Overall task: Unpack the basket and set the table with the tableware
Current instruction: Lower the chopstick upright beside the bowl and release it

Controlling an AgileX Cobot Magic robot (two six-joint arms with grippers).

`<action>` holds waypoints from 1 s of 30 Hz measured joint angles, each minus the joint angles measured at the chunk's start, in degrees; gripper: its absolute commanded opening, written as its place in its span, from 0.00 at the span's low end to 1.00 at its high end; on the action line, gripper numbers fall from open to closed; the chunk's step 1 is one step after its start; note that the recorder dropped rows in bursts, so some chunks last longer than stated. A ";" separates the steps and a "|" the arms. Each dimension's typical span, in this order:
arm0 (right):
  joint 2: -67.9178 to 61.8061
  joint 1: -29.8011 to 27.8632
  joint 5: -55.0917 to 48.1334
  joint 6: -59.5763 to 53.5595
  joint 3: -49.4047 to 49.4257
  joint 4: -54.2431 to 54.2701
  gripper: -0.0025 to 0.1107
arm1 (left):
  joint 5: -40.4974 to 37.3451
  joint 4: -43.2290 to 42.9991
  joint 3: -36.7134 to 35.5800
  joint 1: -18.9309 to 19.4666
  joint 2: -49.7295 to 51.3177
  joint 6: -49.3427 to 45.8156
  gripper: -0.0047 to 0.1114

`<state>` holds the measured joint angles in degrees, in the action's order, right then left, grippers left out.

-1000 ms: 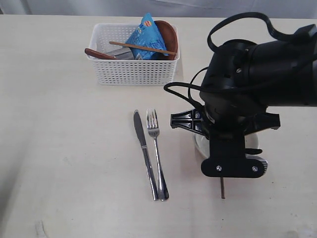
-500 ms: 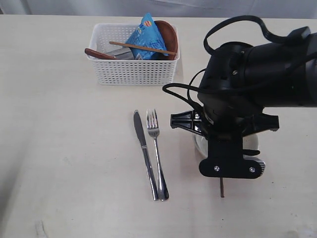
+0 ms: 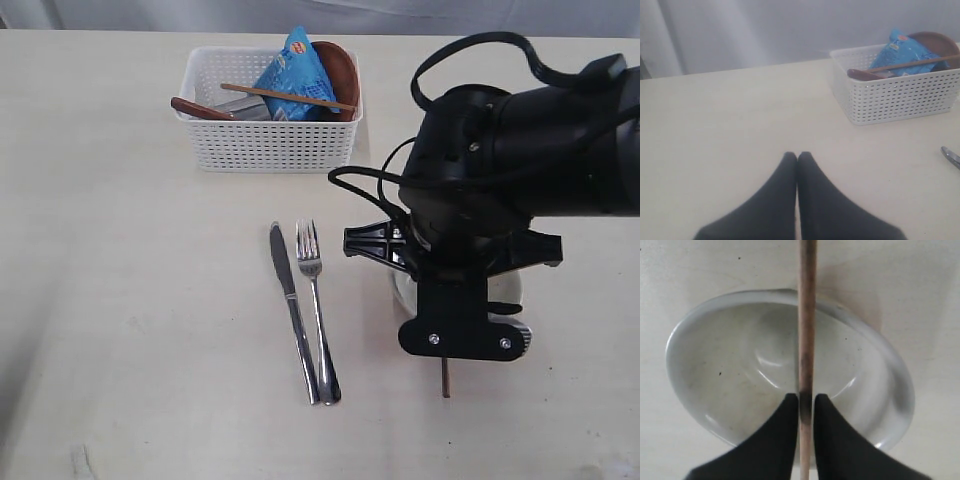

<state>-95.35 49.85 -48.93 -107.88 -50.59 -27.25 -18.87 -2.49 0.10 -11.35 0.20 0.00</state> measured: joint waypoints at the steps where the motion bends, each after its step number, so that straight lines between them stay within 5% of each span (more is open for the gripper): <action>1: 0.00 0.00 0.09 0.13 0.00 0.00 0.30 | 0.00 0.00 0.00 0.00 0.00 0.00 0.04; 4: 0.00 0.00 0.81 0.24 0.00 0.00 0.39 | 0.00 0.00 0.00 0.00 0.00 0.00 0.04; 18: 2.24 0.89 -1.36 4.07 0.00 -4.88 0.38 | 0.00 0.00 0.00 0.00 0.00 0.00 0.04; 24: 6.51 0.94 -1.98 32.00 0.00 -8.30 0.38 | 0.00 0.00 0.00 0.00 0.00 0.00 0.04; 30: 9.76 -1.55 -0.62 41.63 0.00 -10.02 0.38 | 0.00 0.00 0.00 0.00 0.00 0.00 0.04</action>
<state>-85.59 48.30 -49.55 -66.25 -50.59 -37.27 -18.87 -2.49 0.10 -11.35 0.20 0.00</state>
